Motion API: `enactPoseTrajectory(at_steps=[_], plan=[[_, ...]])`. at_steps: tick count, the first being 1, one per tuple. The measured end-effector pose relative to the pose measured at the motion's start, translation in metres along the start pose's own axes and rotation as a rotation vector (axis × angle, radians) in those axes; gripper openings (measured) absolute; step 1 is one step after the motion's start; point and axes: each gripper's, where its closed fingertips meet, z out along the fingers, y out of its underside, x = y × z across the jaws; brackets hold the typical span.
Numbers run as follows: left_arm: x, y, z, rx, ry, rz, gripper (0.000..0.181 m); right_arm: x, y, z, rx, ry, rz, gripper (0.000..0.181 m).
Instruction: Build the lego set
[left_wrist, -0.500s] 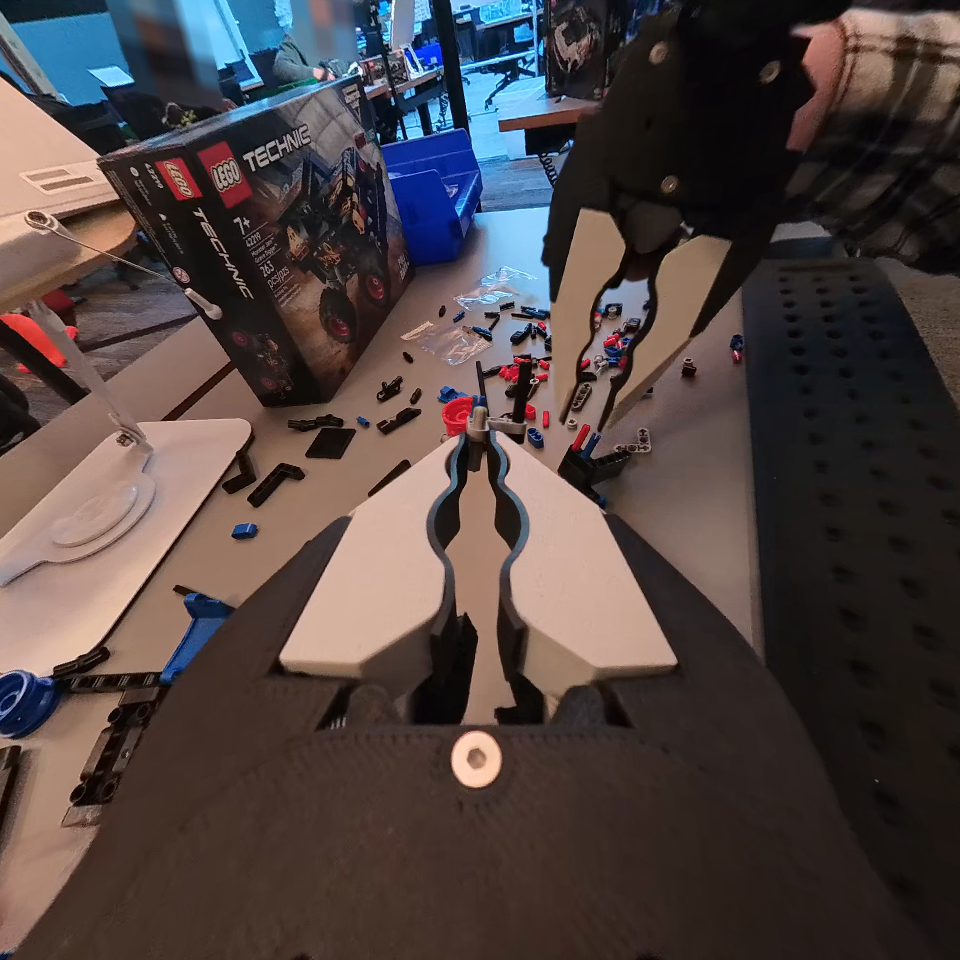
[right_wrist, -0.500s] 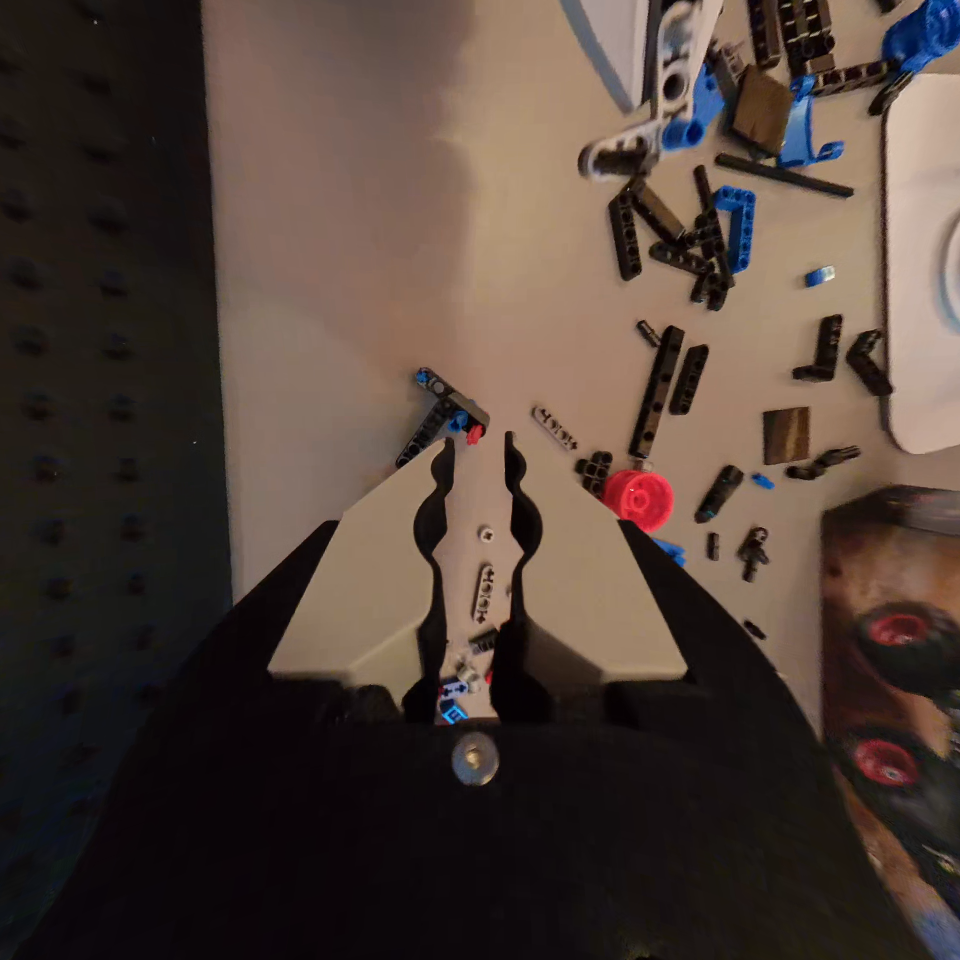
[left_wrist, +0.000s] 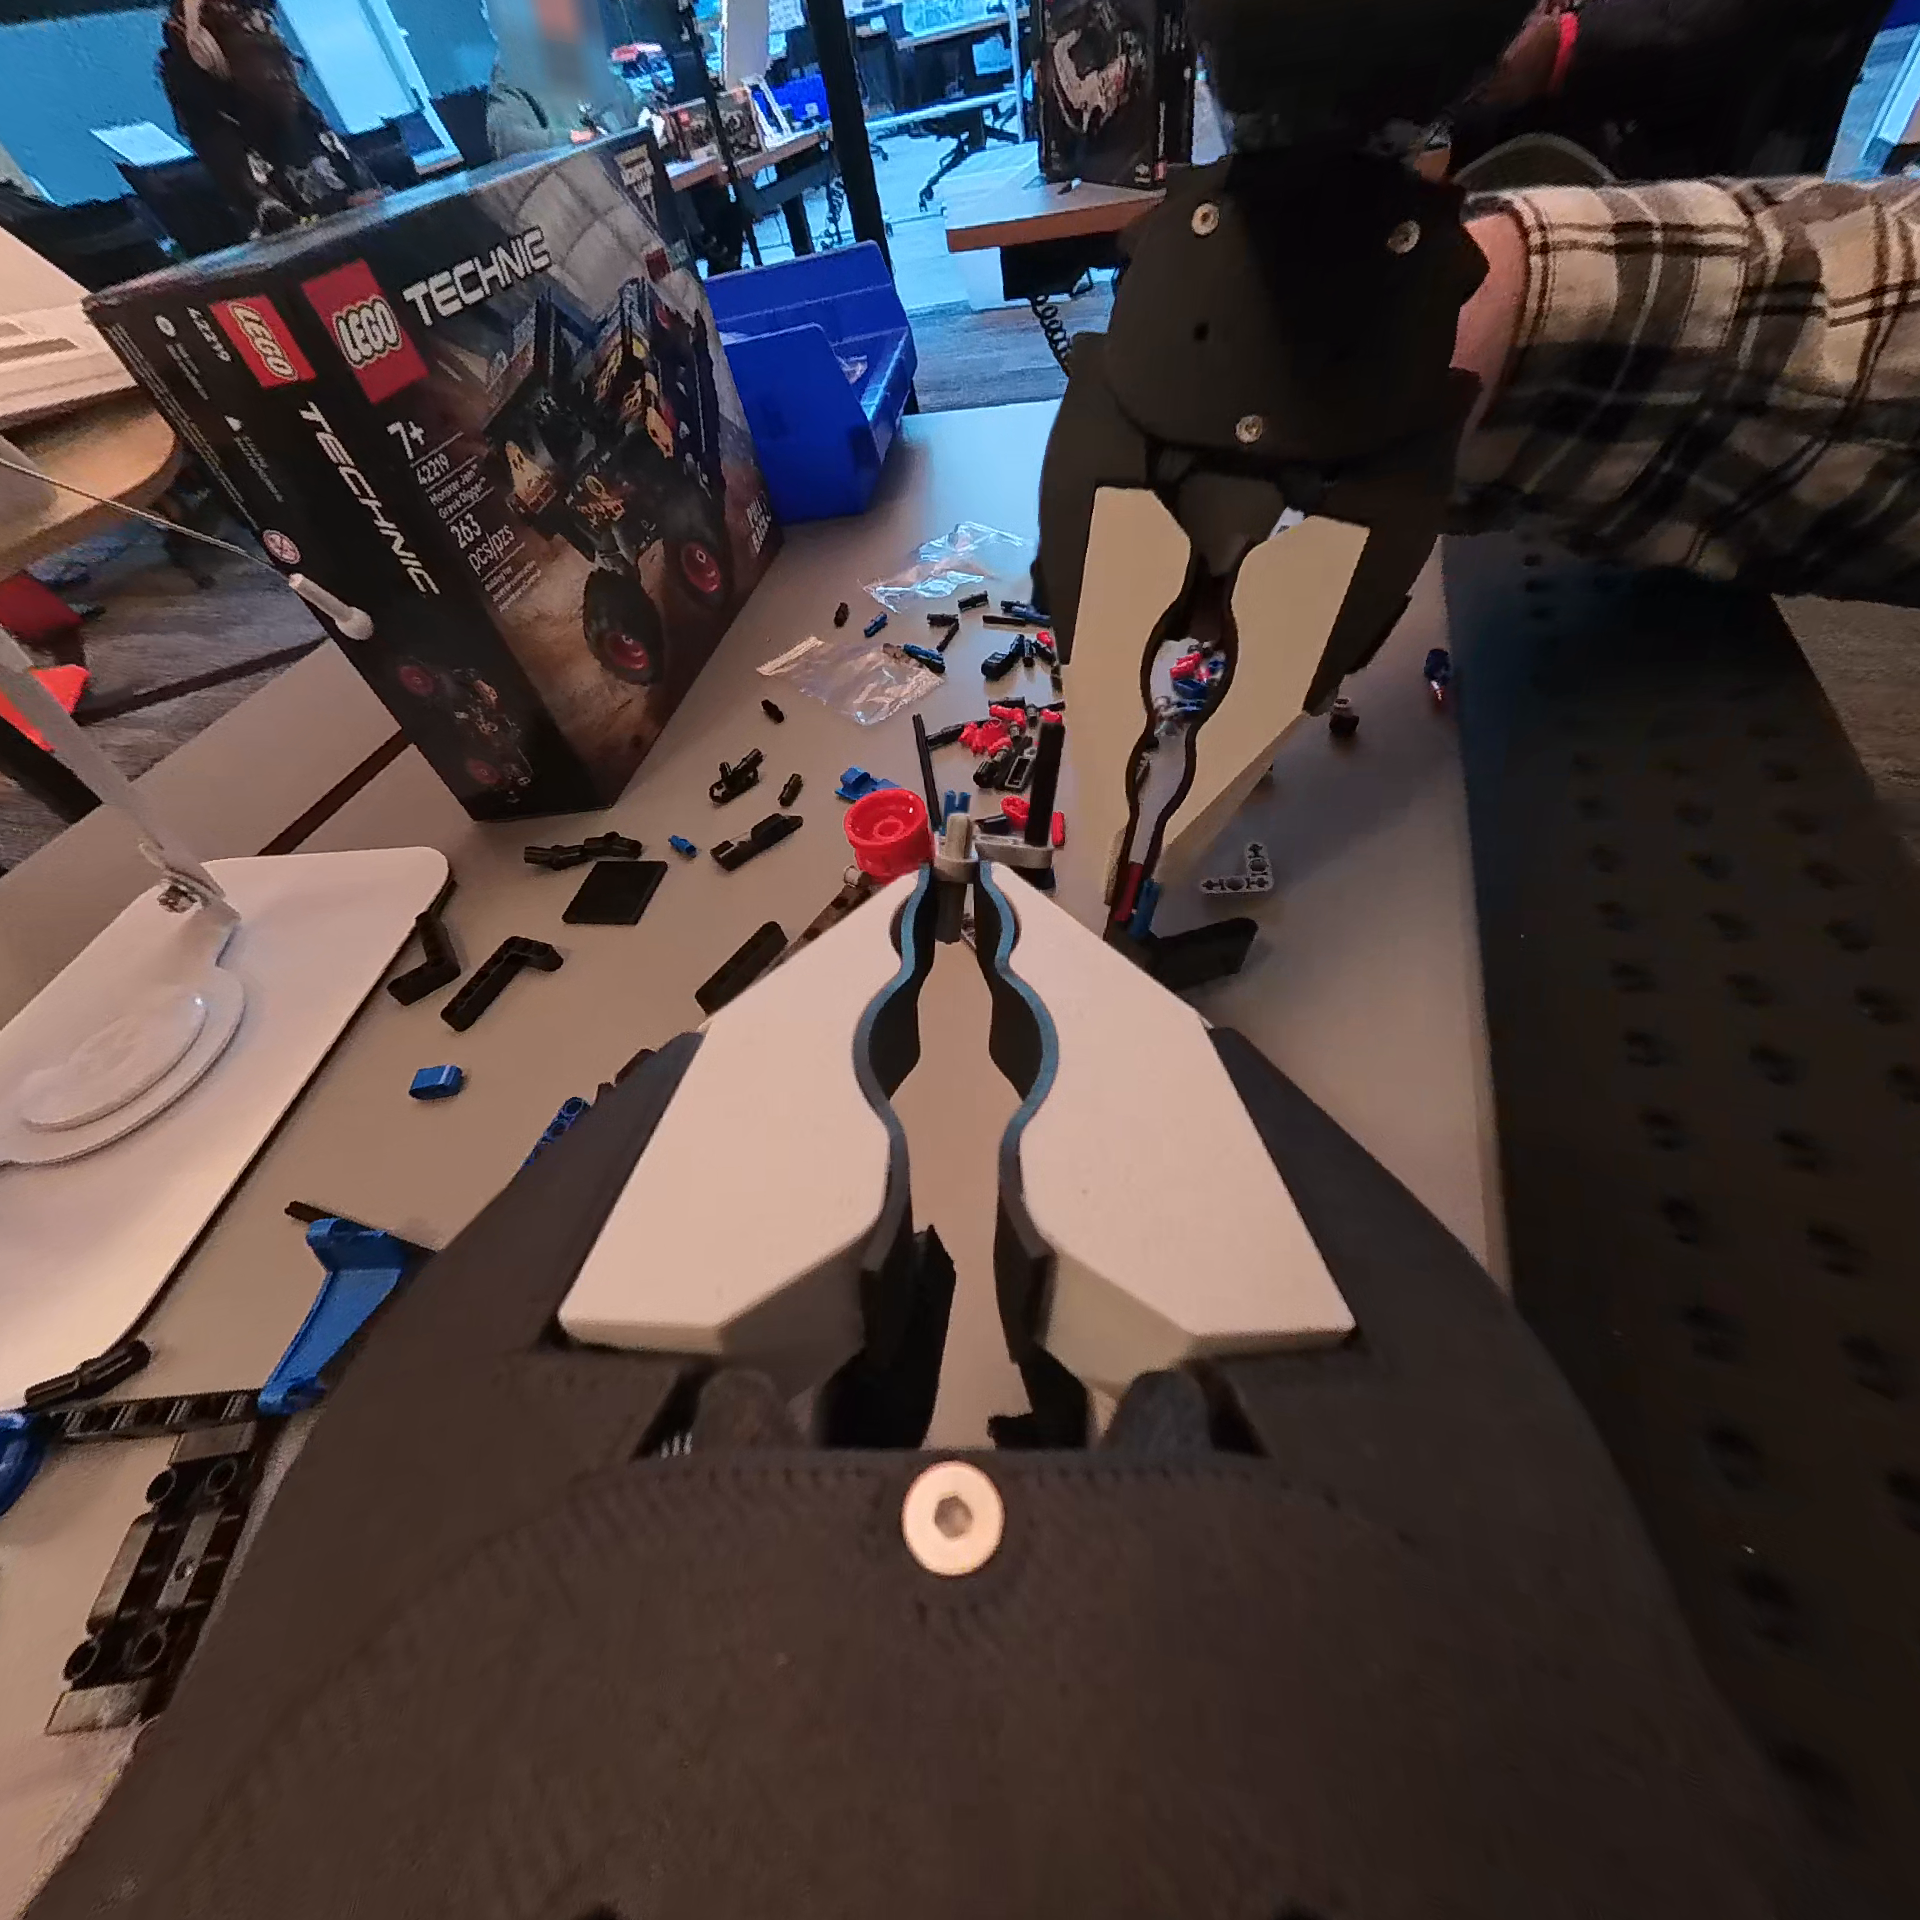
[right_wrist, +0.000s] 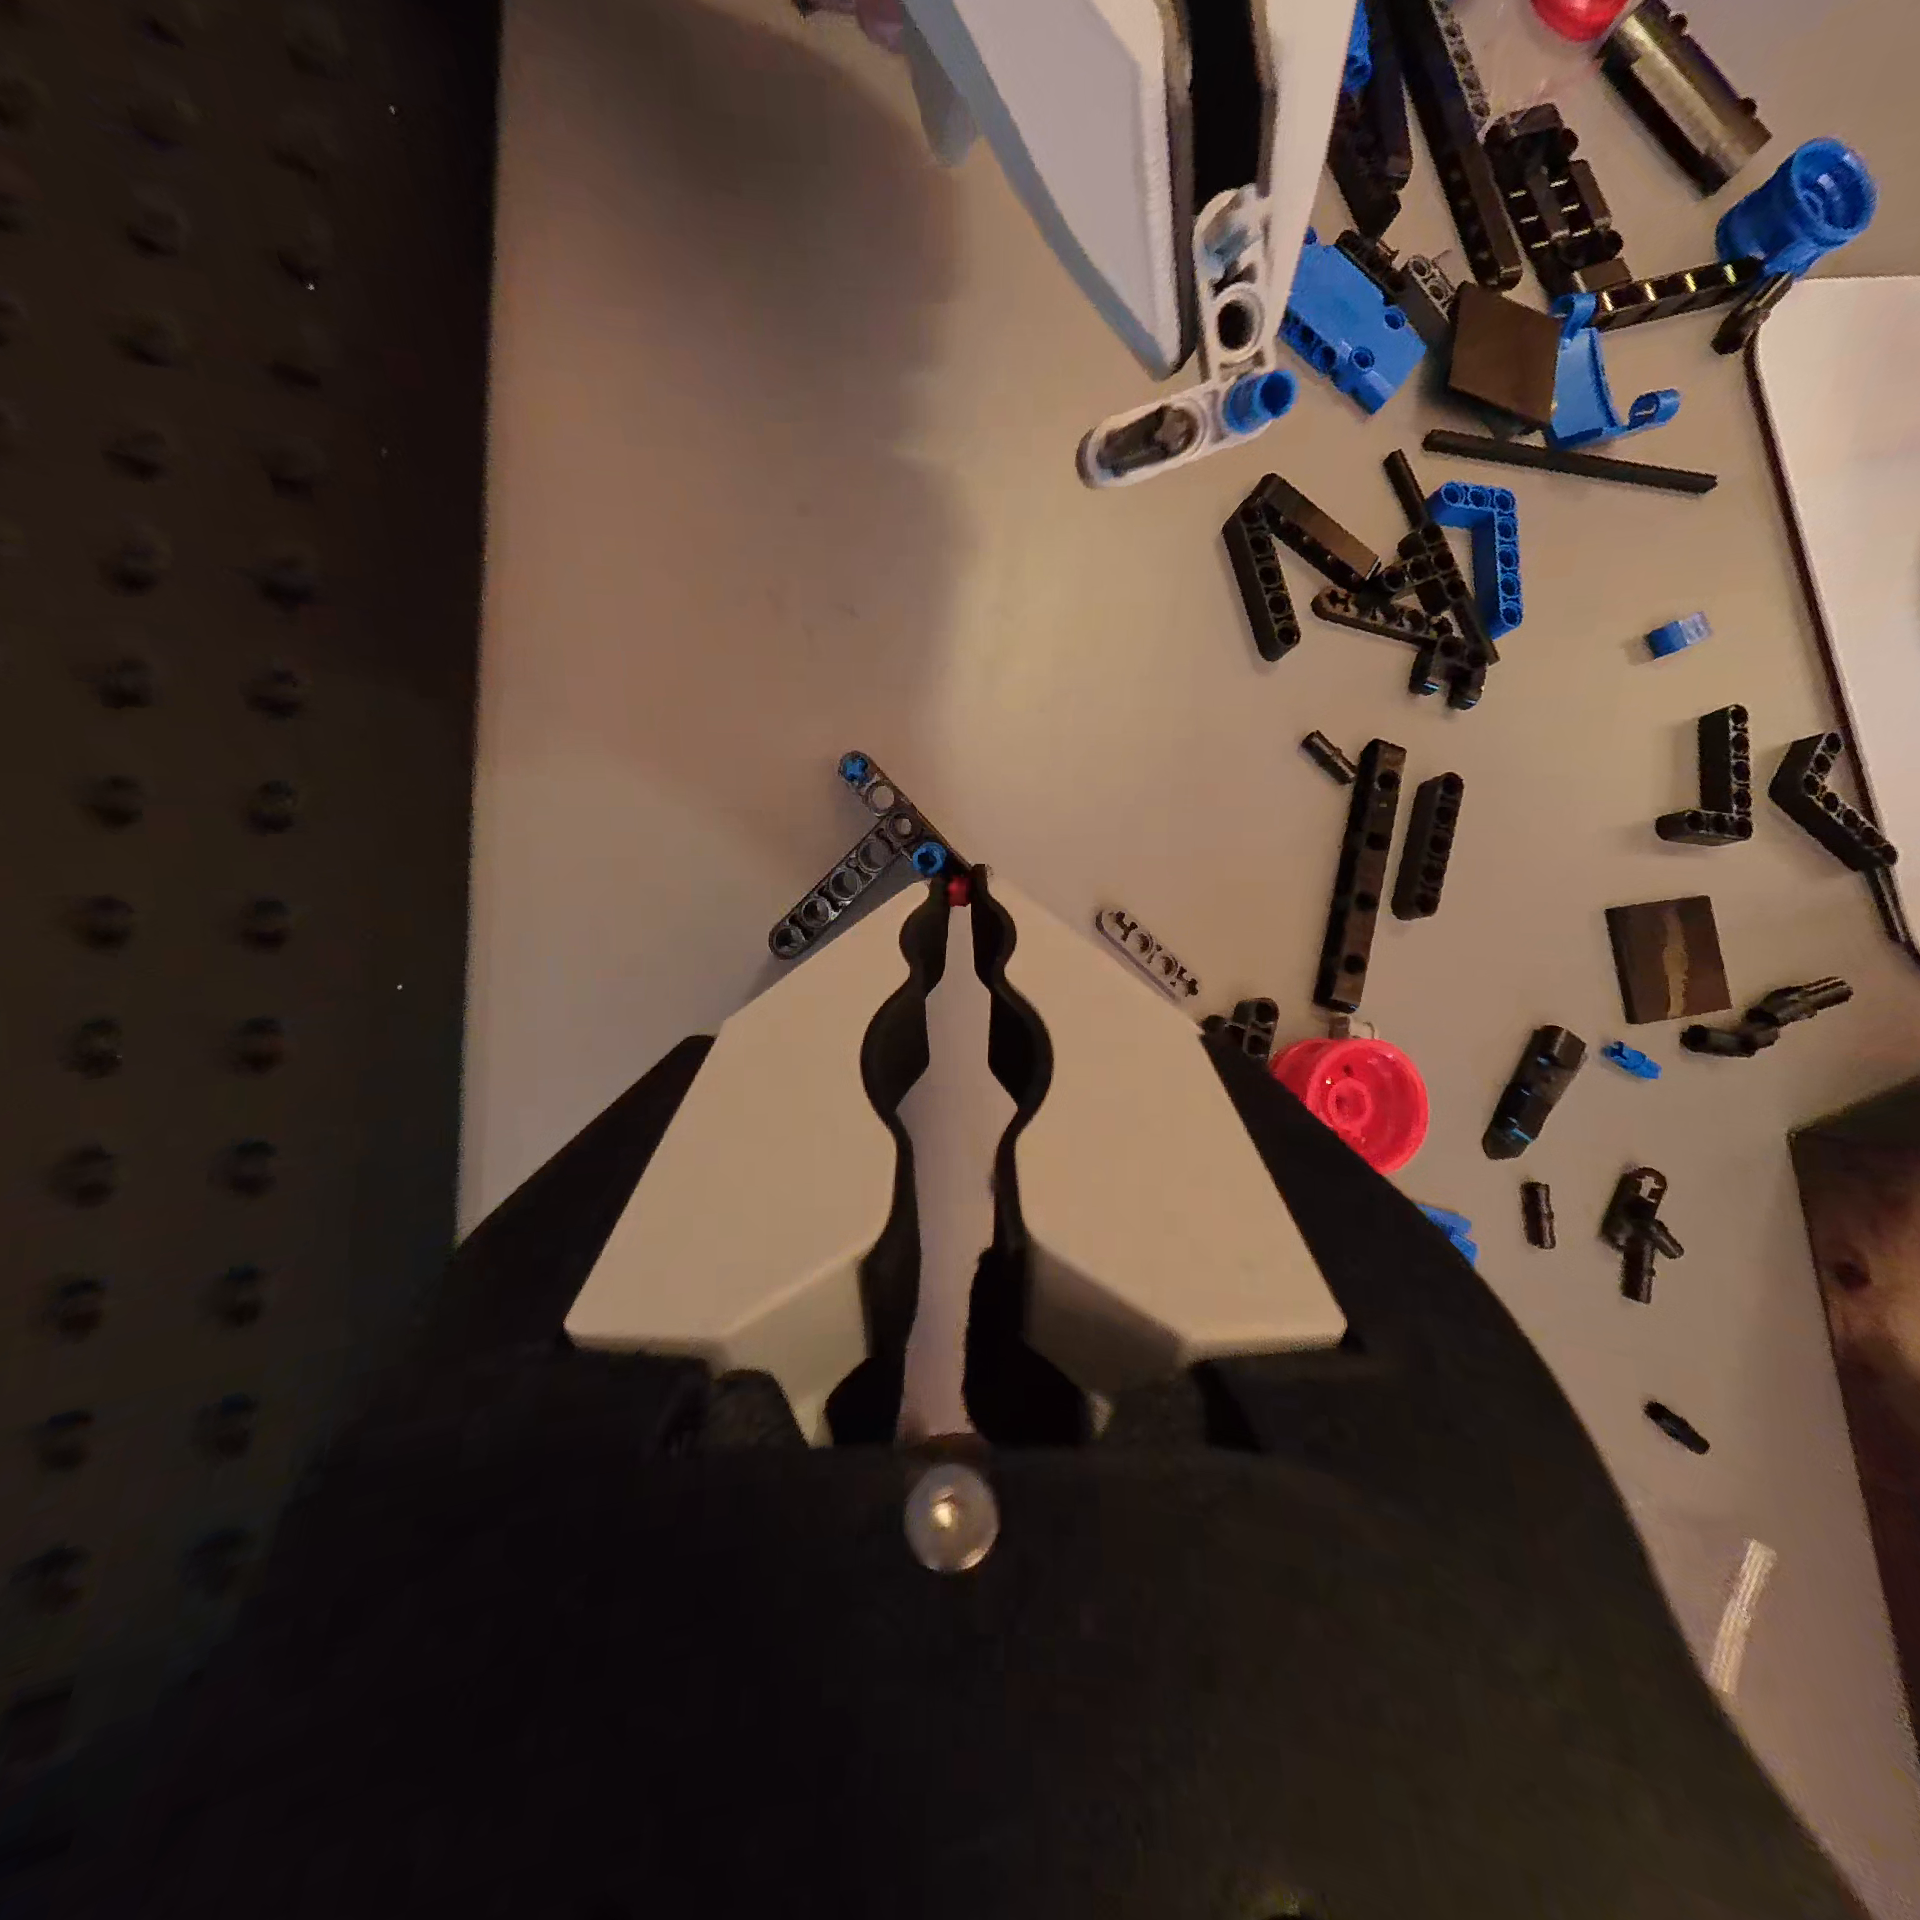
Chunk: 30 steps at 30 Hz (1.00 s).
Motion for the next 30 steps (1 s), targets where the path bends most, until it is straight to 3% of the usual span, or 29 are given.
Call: enactPoseTrajectory(at_steps=[17,30], plan=[[0.019,0.069,0.026,-0.354,0.088,0.010,0.005,-0.003,0.008,-0.002,0.042,-0.022,0.121,0.002],[0.028,0.092,0.020,-0.453,0.174,0.006,0.008,-0.006,0.003,-0.003,0.063,-0.025,0.099,0.009]])
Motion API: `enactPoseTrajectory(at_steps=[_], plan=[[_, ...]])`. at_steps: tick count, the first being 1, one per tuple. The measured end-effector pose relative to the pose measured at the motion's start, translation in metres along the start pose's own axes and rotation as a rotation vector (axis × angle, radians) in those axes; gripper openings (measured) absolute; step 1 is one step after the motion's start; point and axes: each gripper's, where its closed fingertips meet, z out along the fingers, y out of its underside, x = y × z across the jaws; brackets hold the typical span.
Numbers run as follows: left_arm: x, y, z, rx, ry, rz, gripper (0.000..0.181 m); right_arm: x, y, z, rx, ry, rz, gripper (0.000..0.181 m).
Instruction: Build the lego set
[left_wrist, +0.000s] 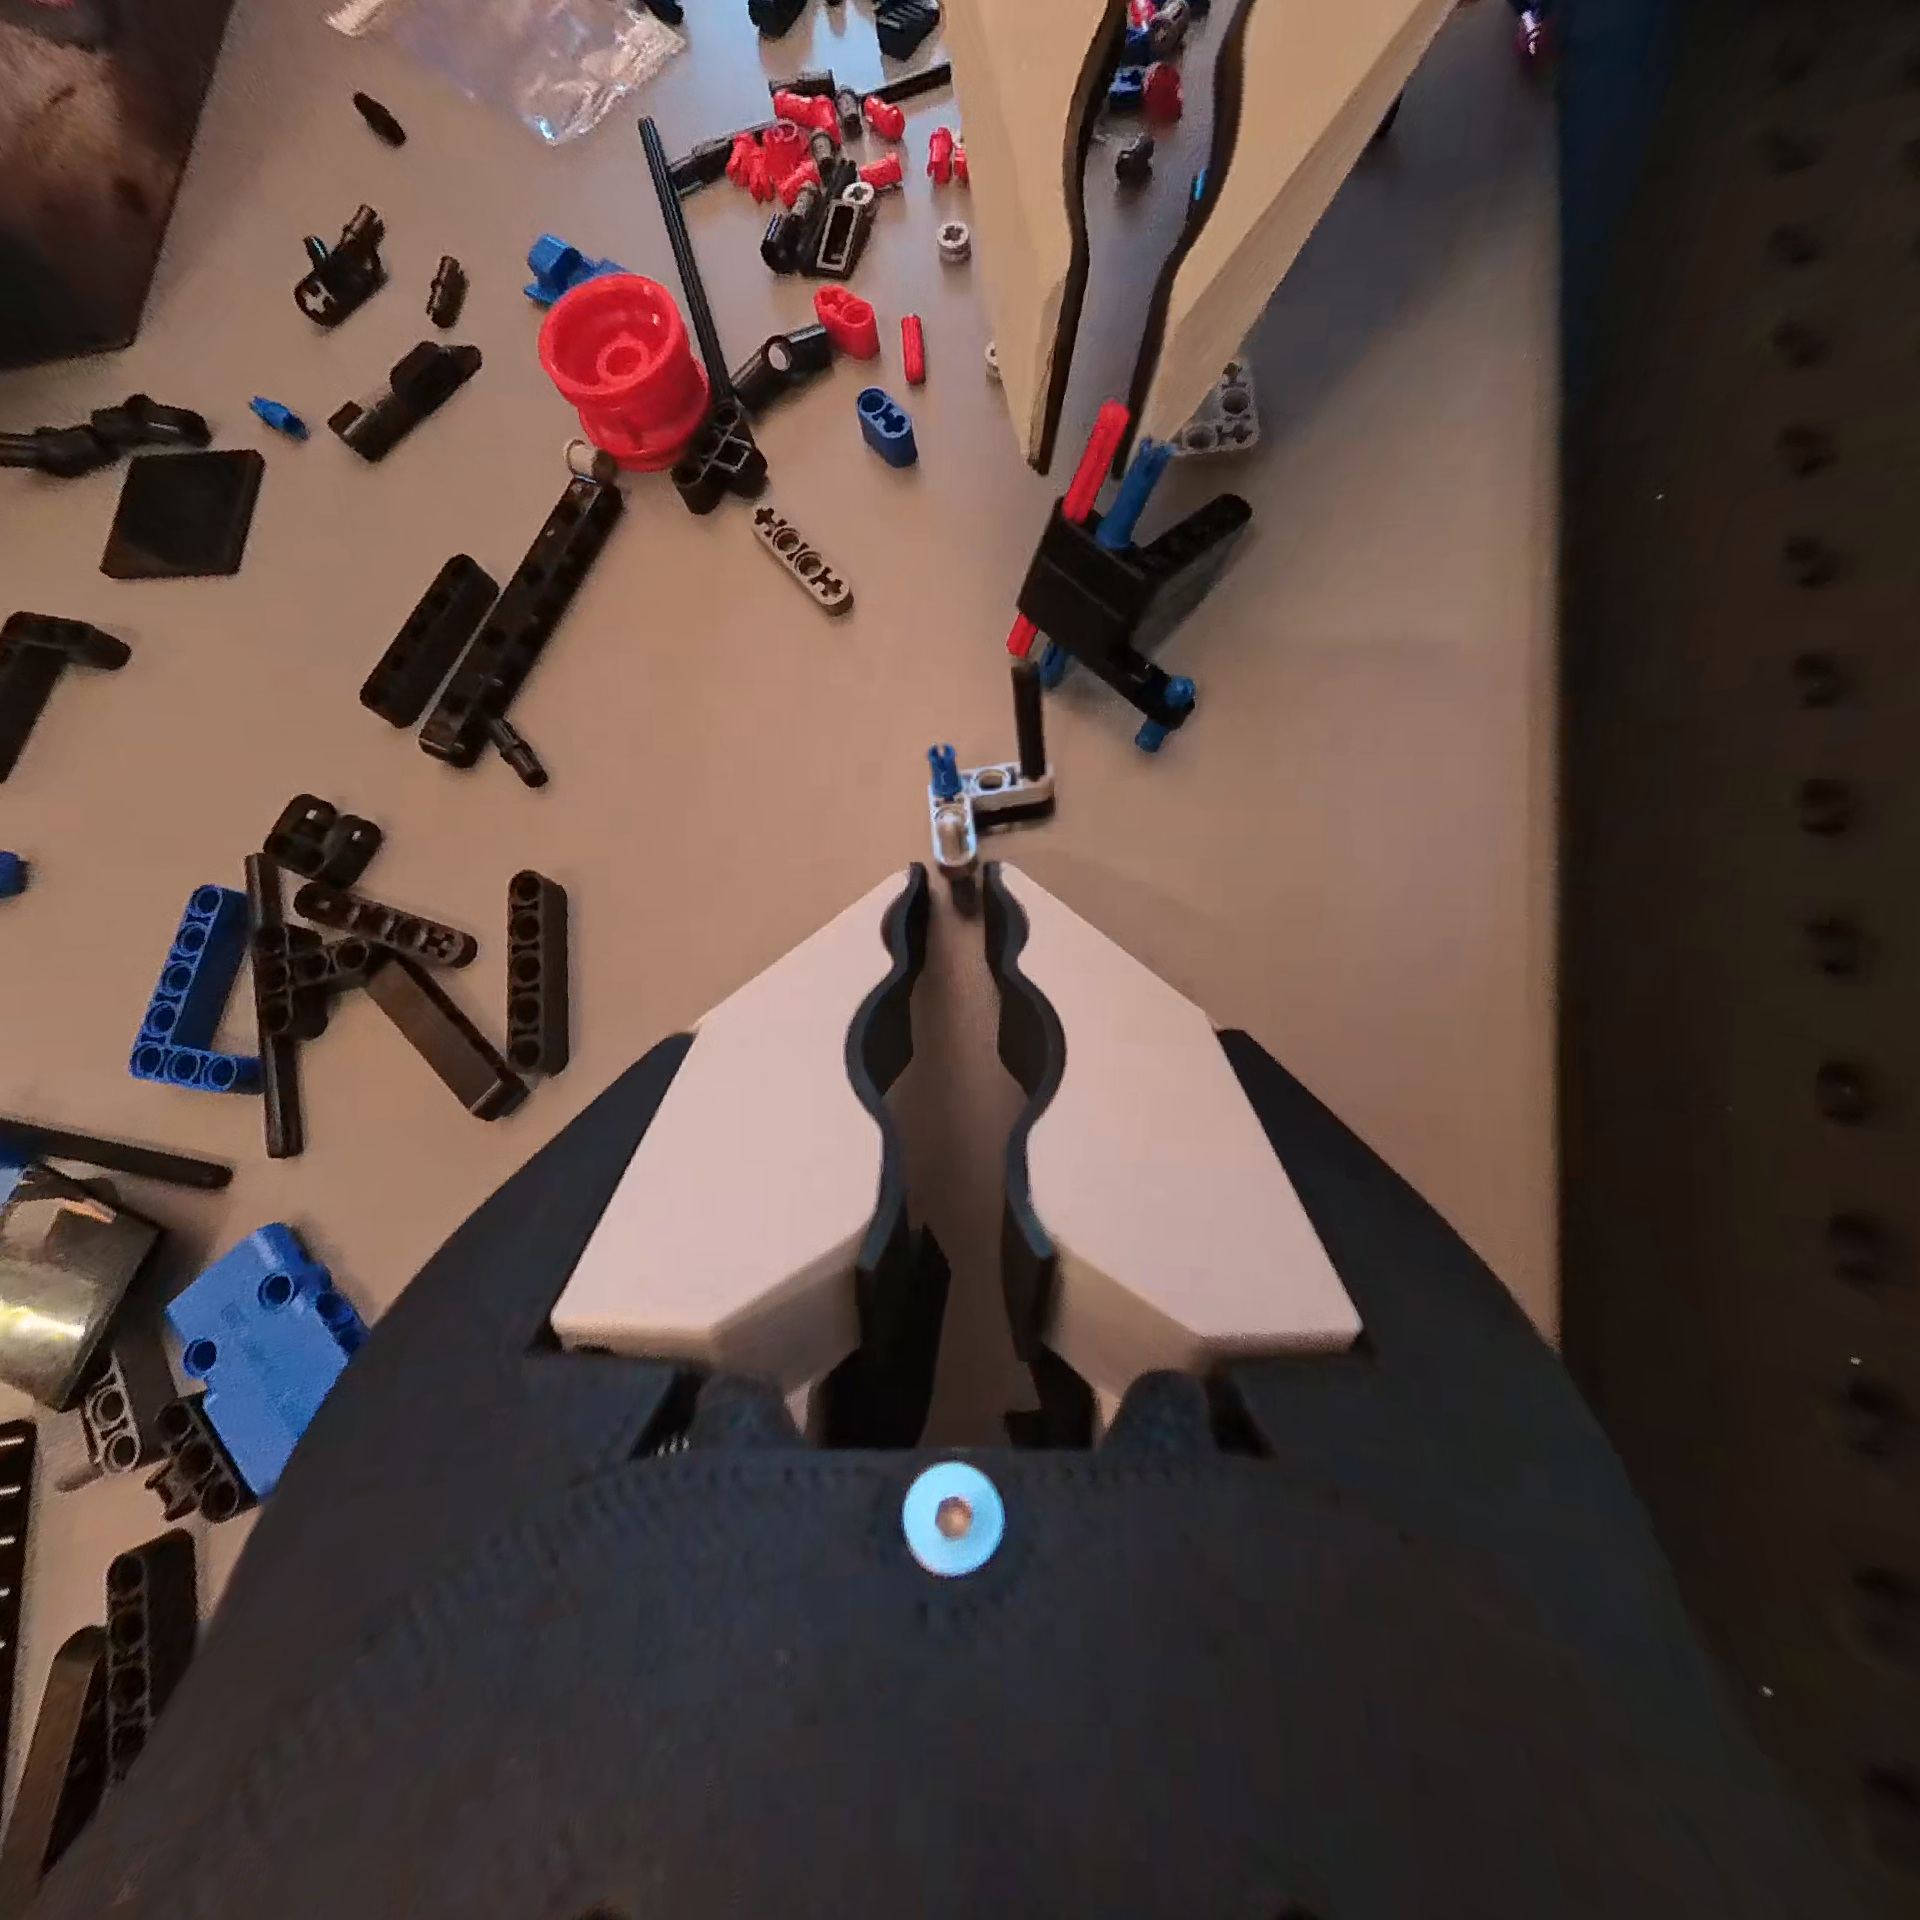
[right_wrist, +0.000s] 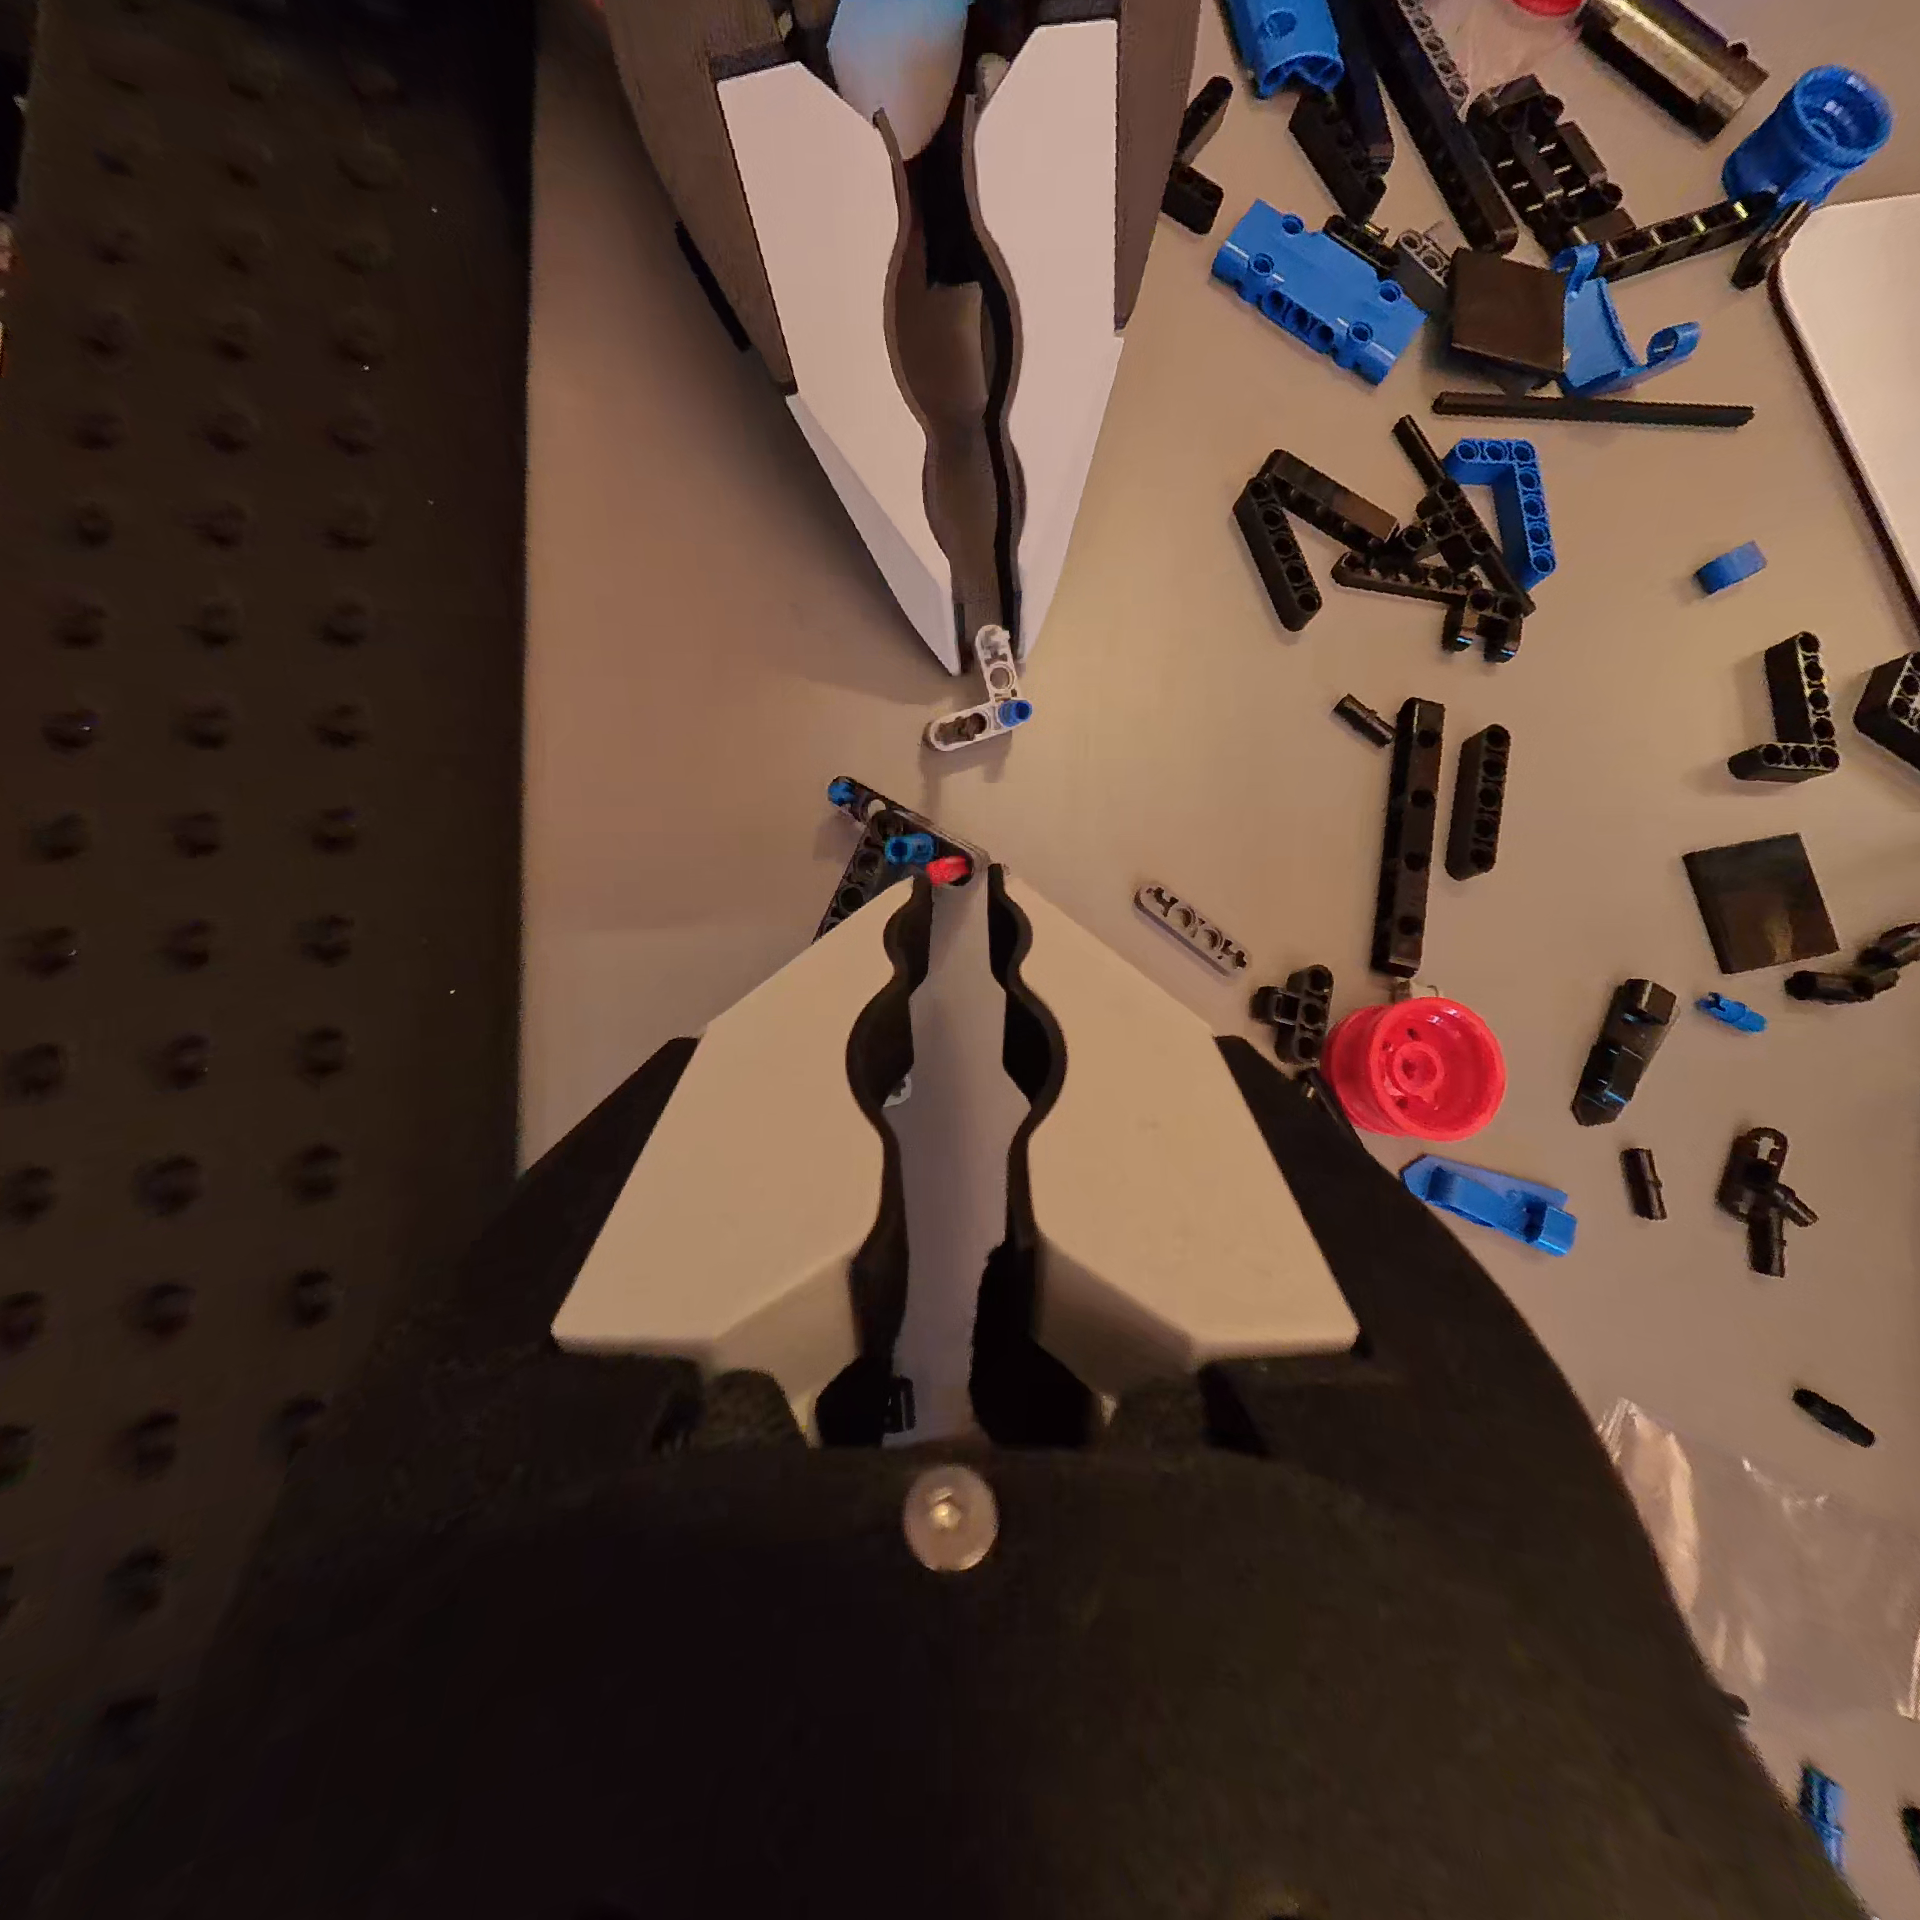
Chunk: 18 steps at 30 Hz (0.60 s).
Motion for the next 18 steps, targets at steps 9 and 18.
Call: enactPoseTrajectory(at_steps=[9,18], plan=[[0.005,-0.005,0.003,0.009,0.021,0.020,0.021,-0.006,-0.005,-0.004,-0.016,-0.015,-0.056,0.017],[0.008,-0.007,0.006,0.012,0.042,0.017,0.013,-0.009,-0.002,0.011,-0.092,0.006,-0.118,0.027]])
